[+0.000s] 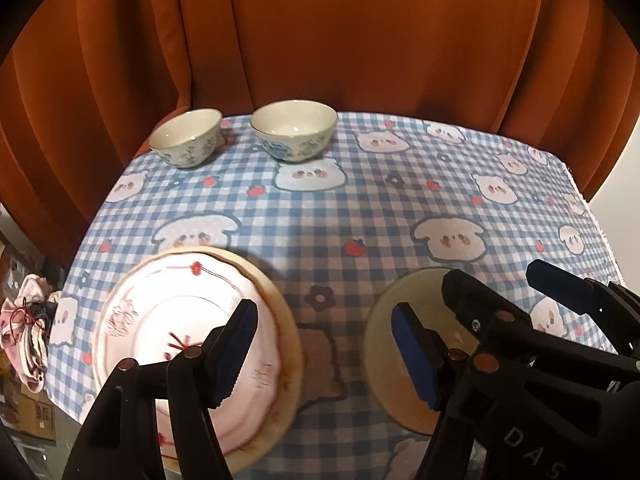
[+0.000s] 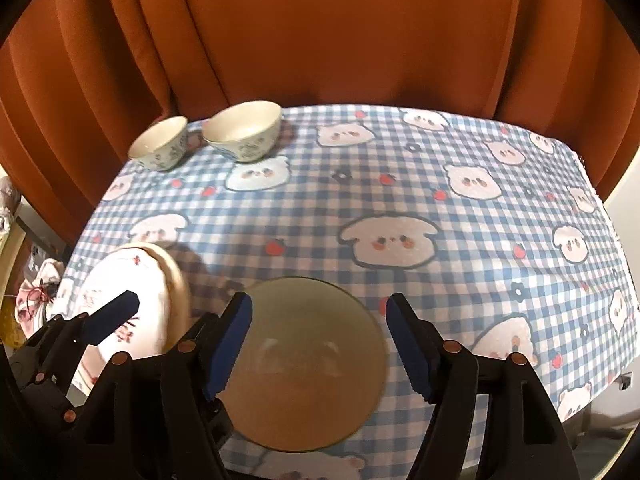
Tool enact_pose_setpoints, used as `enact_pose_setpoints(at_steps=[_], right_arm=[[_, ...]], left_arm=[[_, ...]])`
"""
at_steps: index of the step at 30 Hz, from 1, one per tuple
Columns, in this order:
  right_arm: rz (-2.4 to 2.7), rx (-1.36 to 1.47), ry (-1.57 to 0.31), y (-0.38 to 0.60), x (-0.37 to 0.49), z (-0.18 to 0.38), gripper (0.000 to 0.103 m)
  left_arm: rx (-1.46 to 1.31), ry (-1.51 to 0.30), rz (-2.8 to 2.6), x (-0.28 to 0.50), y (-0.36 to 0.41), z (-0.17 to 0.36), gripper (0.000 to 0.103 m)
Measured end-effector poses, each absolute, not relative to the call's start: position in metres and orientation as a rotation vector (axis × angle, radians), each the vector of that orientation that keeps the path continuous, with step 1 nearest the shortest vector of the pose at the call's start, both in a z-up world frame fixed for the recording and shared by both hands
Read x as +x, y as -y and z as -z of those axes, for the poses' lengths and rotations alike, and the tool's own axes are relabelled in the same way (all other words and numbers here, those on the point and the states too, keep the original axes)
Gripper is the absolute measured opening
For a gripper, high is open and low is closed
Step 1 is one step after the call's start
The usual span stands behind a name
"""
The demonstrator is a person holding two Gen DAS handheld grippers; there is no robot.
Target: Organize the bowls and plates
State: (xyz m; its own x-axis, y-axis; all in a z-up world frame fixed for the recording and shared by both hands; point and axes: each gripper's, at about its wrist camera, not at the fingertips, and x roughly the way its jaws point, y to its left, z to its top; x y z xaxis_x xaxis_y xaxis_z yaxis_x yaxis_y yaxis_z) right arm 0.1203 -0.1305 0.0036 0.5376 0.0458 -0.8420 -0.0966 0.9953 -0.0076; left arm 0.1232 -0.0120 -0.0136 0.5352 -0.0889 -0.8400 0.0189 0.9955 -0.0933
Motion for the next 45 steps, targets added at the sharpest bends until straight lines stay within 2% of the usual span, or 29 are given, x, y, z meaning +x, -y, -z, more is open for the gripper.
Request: enact_pose_setpoints(at_steps=[16, 29, 34, 40, 45], right_arm=[[-0.061, -0.071, -0.987, 0.042, 0.148, -0.012, 0.075], [-0.024, -0.060, -0.949, 0.012, 0.206, -0.023, 0.075], [-0.035, -0.051, -0.938, 0.017, 0.247, -0.018, 0.075], [-0.055, -0.016, -0.947, 0.031, 0.309, -0.008, 0.075], [-0.086, -0.002, -0.955, 0.036, 0.353, 0.007, 0.068]], left_arm=[[-0.080, -0.994, 0.050, 0.164, -0.073, 0.001, 0.072], [-0.064, -0.961, 0.027, 0.233, -0.092, -0.006, 0.071], [-0.077, -0.965, 0.009, 0.276, -0.081, 0.004, 0.061], [-0.067, -0.962, -0.053, 0.332, -0.070, 0.012, 0.057], [-0.087, -0.980, -0.087, 0.367, -0.069, 0.030, 0.056]])
